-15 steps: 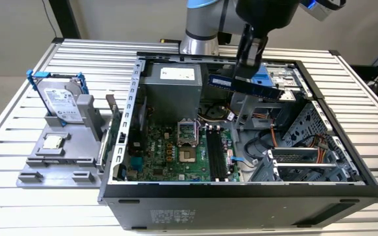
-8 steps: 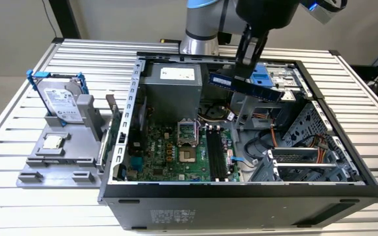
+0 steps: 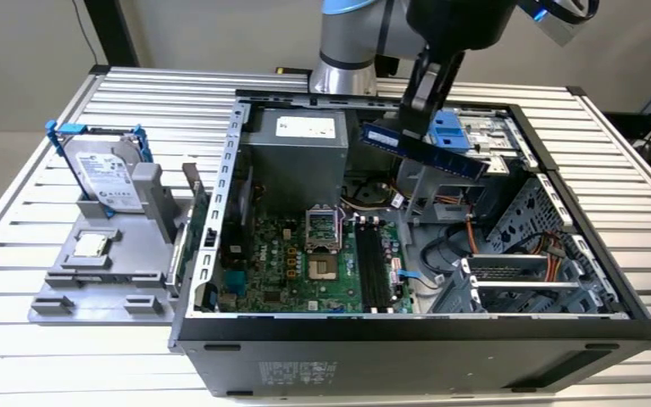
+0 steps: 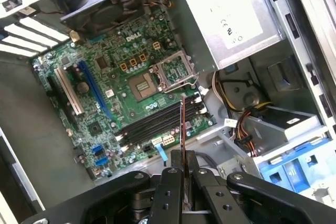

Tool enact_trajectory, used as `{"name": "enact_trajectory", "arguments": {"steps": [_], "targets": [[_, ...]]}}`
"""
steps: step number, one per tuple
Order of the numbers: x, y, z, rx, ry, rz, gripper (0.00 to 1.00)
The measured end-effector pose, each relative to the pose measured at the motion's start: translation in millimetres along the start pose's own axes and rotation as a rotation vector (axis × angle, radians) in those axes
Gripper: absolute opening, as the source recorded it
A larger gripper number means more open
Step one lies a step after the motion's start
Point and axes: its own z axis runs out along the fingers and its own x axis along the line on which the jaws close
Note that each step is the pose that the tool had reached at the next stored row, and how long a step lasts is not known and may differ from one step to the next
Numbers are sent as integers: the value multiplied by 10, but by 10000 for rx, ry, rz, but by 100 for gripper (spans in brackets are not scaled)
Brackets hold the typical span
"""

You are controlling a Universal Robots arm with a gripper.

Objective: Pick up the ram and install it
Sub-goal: 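Insert the ram into the slot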

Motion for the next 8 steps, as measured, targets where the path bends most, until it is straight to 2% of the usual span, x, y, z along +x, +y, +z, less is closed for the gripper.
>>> {"name": "enact_trajectory", "arguments": {"steps": [8], "targets": [[0, 0, 0, 11, -17, 568, 0]]}}
